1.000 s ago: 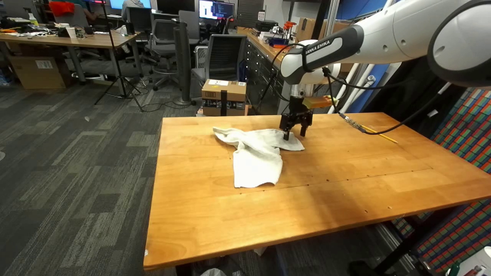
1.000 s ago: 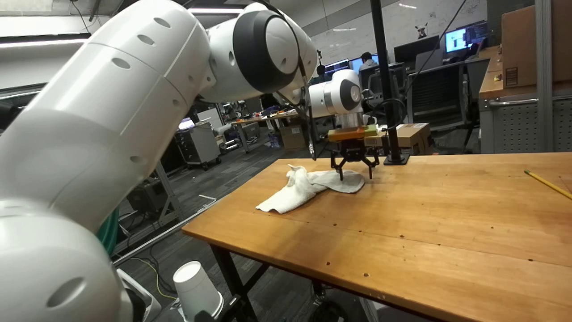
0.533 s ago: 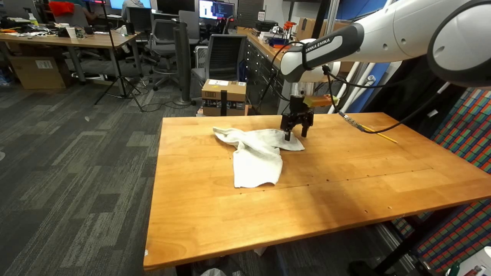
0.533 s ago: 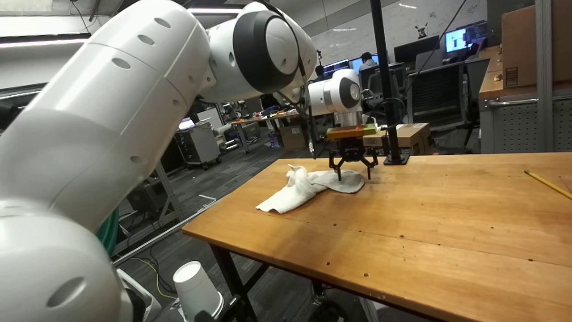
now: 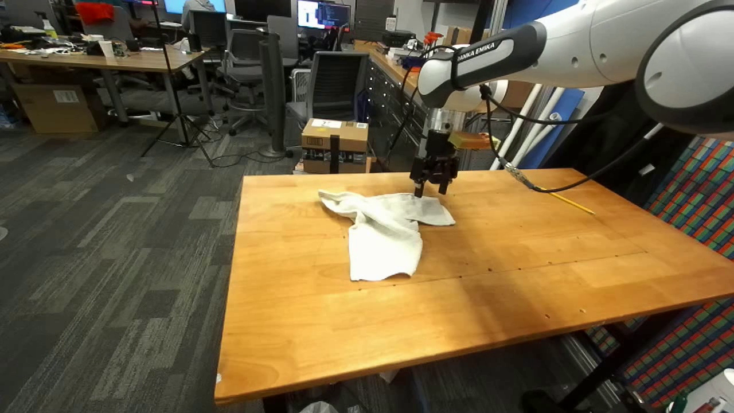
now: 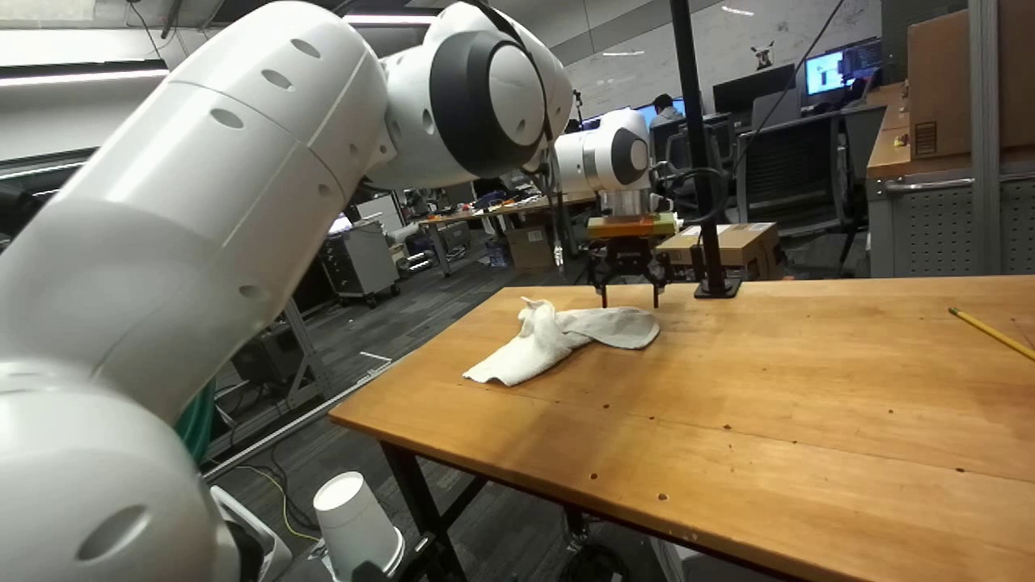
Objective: Fold the towel twice on the table
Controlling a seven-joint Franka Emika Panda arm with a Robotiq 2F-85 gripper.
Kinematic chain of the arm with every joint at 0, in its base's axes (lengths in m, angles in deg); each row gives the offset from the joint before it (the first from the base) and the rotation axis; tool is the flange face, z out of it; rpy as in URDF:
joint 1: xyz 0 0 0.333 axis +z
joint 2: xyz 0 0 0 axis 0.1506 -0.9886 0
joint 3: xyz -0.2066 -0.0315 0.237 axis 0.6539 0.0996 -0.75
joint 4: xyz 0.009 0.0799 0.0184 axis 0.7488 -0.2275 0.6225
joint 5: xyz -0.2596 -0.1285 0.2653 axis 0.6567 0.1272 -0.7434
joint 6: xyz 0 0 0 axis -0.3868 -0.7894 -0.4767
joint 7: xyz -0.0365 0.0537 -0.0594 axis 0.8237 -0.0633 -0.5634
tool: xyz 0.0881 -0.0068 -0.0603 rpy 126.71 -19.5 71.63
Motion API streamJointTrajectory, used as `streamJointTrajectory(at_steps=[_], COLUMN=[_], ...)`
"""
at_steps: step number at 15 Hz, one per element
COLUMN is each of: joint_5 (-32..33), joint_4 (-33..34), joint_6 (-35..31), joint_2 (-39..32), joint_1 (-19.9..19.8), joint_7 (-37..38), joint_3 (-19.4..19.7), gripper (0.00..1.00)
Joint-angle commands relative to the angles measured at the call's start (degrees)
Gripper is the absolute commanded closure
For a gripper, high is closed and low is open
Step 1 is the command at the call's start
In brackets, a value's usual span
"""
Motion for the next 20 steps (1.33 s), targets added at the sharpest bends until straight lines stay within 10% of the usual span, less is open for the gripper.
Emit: streamJointTrajectory(at_steps=[1, 10, 11, 20], joint_5=[-1.94, -2.56, -2.51, -2.72], joint_4=[5.20, 10.83, 11.37, 8.05], joint_6=[1.18, 3.75, 4.30, 3.20], joint_2=[-3.41, -8.57, -8.75, -5.30], joint_1=[-1.04, -1.39, -1.38, -2.76], joint_7=[-2.11, -3.46, -3.29, -1.72], joint_3=[-1.28, -1.36, -1.26, -1.00], gripper=[0.00, 0.00, 0.25, 0.90])
